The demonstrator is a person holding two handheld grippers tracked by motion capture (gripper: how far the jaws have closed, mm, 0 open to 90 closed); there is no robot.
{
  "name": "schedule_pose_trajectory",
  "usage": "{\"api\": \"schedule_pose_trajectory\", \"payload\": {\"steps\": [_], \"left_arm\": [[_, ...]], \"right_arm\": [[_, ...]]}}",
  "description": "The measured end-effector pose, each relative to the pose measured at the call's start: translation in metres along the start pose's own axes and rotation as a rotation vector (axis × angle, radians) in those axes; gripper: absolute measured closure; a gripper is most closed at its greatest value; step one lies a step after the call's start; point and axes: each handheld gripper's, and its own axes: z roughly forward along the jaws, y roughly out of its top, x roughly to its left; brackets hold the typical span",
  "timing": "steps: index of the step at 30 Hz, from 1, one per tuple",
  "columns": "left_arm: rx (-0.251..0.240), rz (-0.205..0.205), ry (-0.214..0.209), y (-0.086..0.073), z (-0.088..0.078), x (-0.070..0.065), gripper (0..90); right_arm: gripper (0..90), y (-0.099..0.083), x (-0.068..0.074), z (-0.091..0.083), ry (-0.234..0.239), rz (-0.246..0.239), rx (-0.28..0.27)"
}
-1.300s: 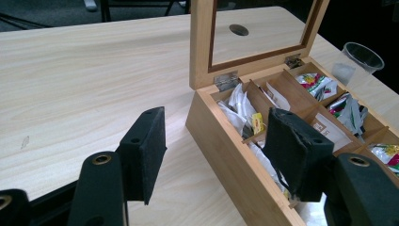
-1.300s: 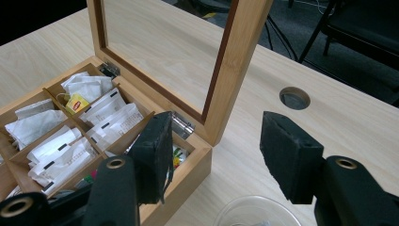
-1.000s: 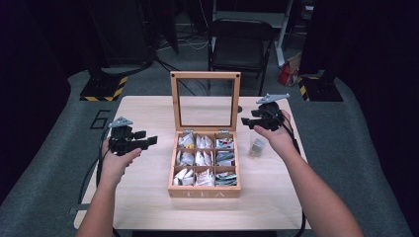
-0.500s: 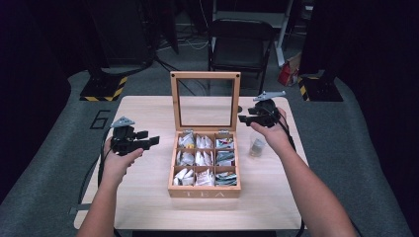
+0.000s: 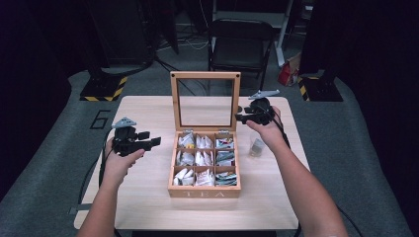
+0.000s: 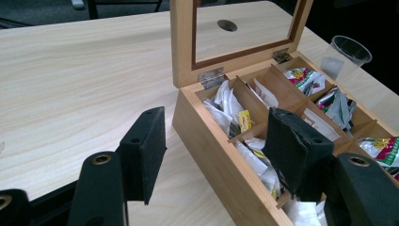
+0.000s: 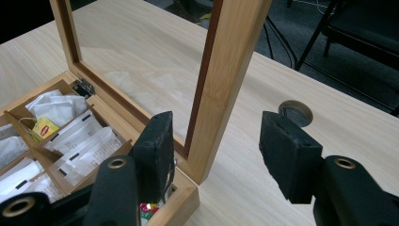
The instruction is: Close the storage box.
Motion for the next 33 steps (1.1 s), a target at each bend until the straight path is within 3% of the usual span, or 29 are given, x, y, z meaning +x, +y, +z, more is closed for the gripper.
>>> {"api": "schedule_pose_trajectory", "payload": {"steps": [14, 33], "left_arm": [[-0.002, -0.015, -0.002, -0.002, -0.001, 0.002, 38.8], [0.004, -0.016, 0.007, -0.007, -0.006, 0.002, 38.7]], "right_arm": [[43.6, 0.007, -0.003, 0.020, 0.014, 0.022, -0.002], [43.1, 0.005, 0.001, 0.035, 0.042, 0.009, -0.013]]}}
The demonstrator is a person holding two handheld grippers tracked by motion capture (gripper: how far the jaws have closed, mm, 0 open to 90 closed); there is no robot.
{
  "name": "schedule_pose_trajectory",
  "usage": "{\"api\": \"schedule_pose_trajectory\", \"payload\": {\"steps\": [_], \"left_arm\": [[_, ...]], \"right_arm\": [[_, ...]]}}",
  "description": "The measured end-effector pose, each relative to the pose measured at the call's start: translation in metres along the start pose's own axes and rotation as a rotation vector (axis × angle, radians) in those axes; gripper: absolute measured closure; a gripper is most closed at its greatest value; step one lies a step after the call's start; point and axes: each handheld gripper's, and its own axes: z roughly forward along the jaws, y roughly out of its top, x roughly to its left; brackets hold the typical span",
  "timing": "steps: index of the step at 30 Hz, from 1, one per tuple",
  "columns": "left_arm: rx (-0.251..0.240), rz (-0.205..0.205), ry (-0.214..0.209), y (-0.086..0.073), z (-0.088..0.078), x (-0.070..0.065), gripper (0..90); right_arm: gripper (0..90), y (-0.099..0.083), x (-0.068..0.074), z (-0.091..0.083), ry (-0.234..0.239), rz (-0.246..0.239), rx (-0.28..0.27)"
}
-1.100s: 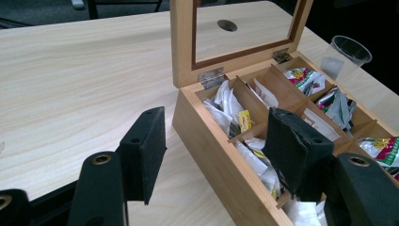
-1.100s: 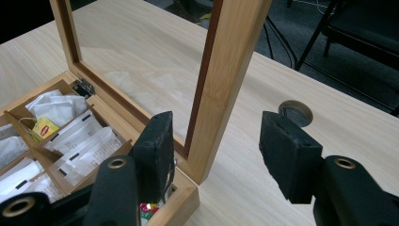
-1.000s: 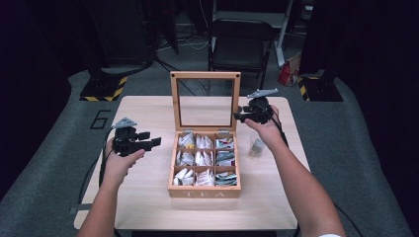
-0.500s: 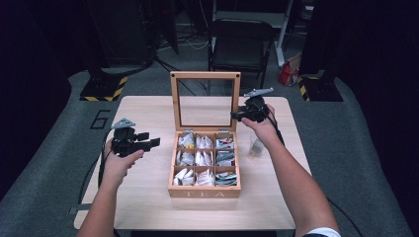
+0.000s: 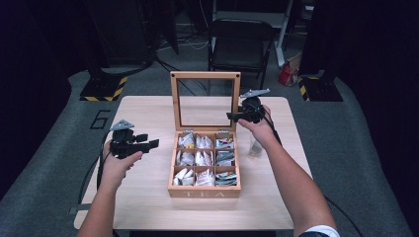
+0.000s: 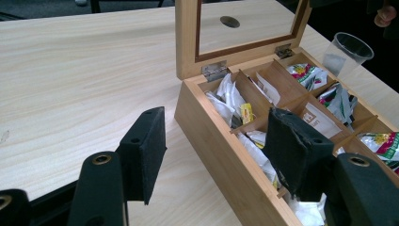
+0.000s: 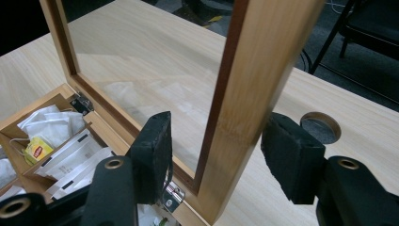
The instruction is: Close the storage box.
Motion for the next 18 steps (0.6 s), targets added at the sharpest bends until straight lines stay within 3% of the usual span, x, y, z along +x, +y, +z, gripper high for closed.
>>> {"api": "schedule_pose_trajectory", "payload": {"steps": [11, 12, 18], "left_arm": [[-0.006, -0.007, 0.002, 0.0000, -0.0010, 0.0006, 38.7], [-0.007, -0.009, 0.003, 0.0000, -0.0016, 0.0010, 38.8], [-0.014, -0.011, 0.006, 0.0007, -0.0035, 0.0016, 38.7]], "right_arm": [[47.1, 0.0021, 0.0020, -0.0012, 0.012, 0.027, 0.010], [52.2, 0.0028, 0.0006, -0.0035, 0.013, 0.037, 0.015], [60.8, 0.0037, -0.0006, -0.0069, 0.002, 0.056, 0.025]]}}
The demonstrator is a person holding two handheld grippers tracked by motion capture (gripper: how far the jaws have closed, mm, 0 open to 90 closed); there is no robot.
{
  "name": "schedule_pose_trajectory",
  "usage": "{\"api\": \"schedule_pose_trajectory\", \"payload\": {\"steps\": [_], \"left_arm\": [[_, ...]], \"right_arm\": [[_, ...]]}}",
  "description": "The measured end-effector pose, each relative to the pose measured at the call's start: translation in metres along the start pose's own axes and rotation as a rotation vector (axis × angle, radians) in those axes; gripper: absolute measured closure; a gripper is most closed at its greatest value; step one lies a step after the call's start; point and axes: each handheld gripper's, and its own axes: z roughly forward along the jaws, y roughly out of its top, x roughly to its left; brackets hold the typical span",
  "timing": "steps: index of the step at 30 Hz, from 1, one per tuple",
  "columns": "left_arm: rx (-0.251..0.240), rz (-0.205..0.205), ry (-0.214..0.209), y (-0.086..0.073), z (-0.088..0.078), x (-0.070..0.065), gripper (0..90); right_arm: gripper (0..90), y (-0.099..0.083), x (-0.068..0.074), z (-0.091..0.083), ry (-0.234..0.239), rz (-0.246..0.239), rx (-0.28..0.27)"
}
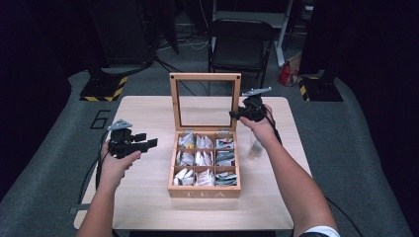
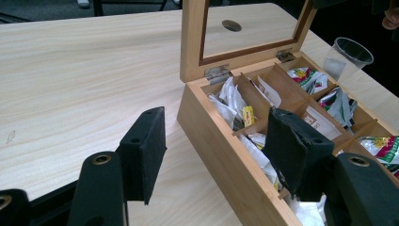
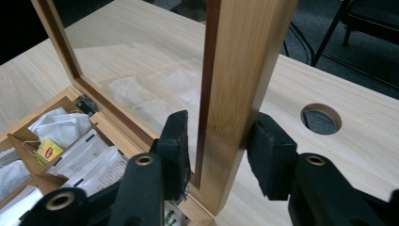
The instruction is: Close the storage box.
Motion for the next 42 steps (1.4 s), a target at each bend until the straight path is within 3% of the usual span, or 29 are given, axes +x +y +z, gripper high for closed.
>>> {"api": "schedule_pose_trajectory", "payload": {"steps": [6, 25, 28, 35, 37, 42], "left_arm": [[-0.001, 0.001, 0.001, 0.000, 0.000, 0.000, 38.7], [0.014, 0.018, -0.011, 0.009, 0.012, -0.001, 39.6], [0.022, 0.001, -0.019, 0.013, 0.019, 0.001, 40.2], [0.030, 0.038, -0.023, 0.037, 0.031, -0.002, 40.9], [0.022, 0.072, -0.014, 0.044, 0.033, -0.002, 40.9], [0.018, 0.063, -0.028, 0.053, 0.036, -0.002, 42.5]], "right_arm": [[65.5, 0.000, 0.000, -0.002, -0.010, -0.001, 0.001], [66.1, -0.006, 0.006, -0.008, -0.015, -0.030, -0.021], [66.1, -0.007, 0.009, -0.009, -0.026, -0.031, -0.026], [66.0, -0.009, 0.013, -0.011, -0.040, -0.055, -0.033], [66.0, -0.010, 0.014, -0.012, -0.044, -0.054, -0.041], [66.0, -0.012, 0.015, -0.013, -0.046, -0.056, -0.045]]}}
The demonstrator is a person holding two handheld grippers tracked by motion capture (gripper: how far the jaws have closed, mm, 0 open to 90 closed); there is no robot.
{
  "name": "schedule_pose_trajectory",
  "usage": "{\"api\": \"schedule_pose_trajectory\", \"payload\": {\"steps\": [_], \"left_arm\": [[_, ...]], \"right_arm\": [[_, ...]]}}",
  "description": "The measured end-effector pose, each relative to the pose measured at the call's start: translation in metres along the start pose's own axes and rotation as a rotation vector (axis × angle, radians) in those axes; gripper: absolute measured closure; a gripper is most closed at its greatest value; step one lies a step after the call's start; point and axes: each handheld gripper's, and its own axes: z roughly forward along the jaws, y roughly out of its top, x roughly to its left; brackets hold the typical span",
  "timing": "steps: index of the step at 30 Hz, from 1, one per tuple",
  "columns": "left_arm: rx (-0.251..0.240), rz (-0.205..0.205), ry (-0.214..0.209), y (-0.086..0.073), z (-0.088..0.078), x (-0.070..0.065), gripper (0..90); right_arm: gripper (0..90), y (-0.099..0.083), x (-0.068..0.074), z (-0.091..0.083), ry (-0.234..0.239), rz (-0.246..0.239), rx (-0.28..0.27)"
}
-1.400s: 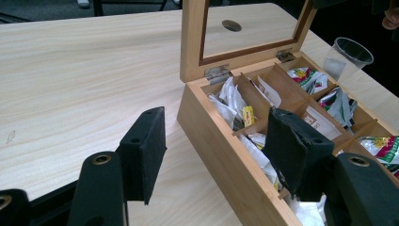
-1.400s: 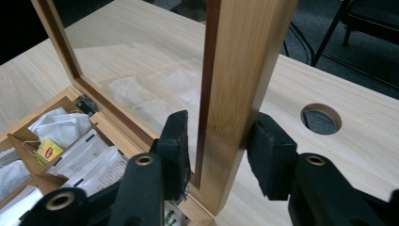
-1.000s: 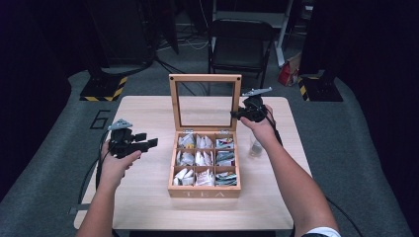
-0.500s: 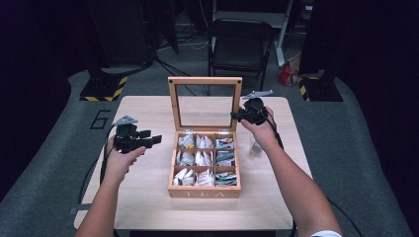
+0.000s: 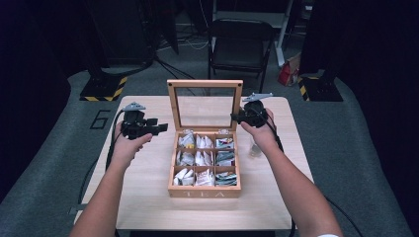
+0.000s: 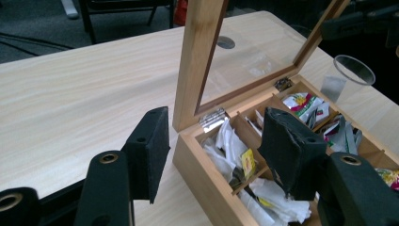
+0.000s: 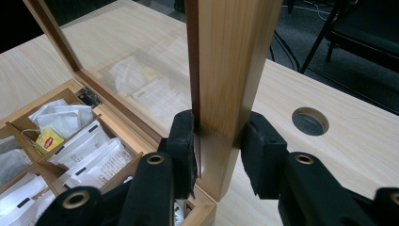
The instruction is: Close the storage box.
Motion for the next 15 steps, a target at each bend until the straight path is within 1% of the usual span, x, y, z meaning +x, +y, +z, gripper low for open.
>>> {"api": "schedule_pose_trajectory", "payload": {"steps": [1, 2, 3, 6, 8, 9, 10, 12, 13, 15], "left_arm": [[0.000, 0.012, 0.003, 0.002, 0.001, 0.001, 42.5], [-0.001, 0.015, -0.001, 0.005, 0.002, 0.001, 43.0], [-0.001, 0.015, -0.001, 0.005, 0.002, 0.001, 43.0], [0.000, 0.018, -0.003, 0.013, 0.004, 0.001, 43.5], [-0.004, 0.023, -0.002, 0.014, 0.005, 0.000, 43.7], [-0.008, 0.029, -0.004, 0.016, 0.005, 0.000, 44.8], [-0.008, 0.029, -0.004, 0.016, 0.005, 0.000, 44.8], [0.000, 0.040, -0.006, 0.018, 0.006, 0.000, 45.0], [0.000, 0.040, -0.008, 0.019, 0.007, -0.001, 45.6], [0.003, 0.044, -0.012, 0.022, 0.008, -0.001, 45.6]], "right_arm": [[66.0, 0.000, 0.000, 0.000, -0.002, -0.008, -0.003], [66.0, -0.001, 0.001, -0.001, -0.001, -0.009, -0.006], [66.0, -0.001, 0.001, -0.001, -0.002, -0.010, -0.006], [65.9, -0.002, 0.003, -0.002, -0.004, -0.014, -0.008], [65.9, -0.002, 0.003, -0.002, -0.006, -0.015, -0.009], [65.8, -0.003, 0.003, -0.003, -0.005, -0.027, -0.011], [65.8, -0.003, 0.004, -0.003, -0.004, -0.025, -0.011], [65.8, -0.003, 0.004, -0.003, -0.006, -0.023, -0.011], [65.8, -0.004, 0.005, -0.004, -0.006, -0.030, -0.018], [65.7, -0.005, 0.006, -0.004, -0.009, -0.026, -0.017]]}}
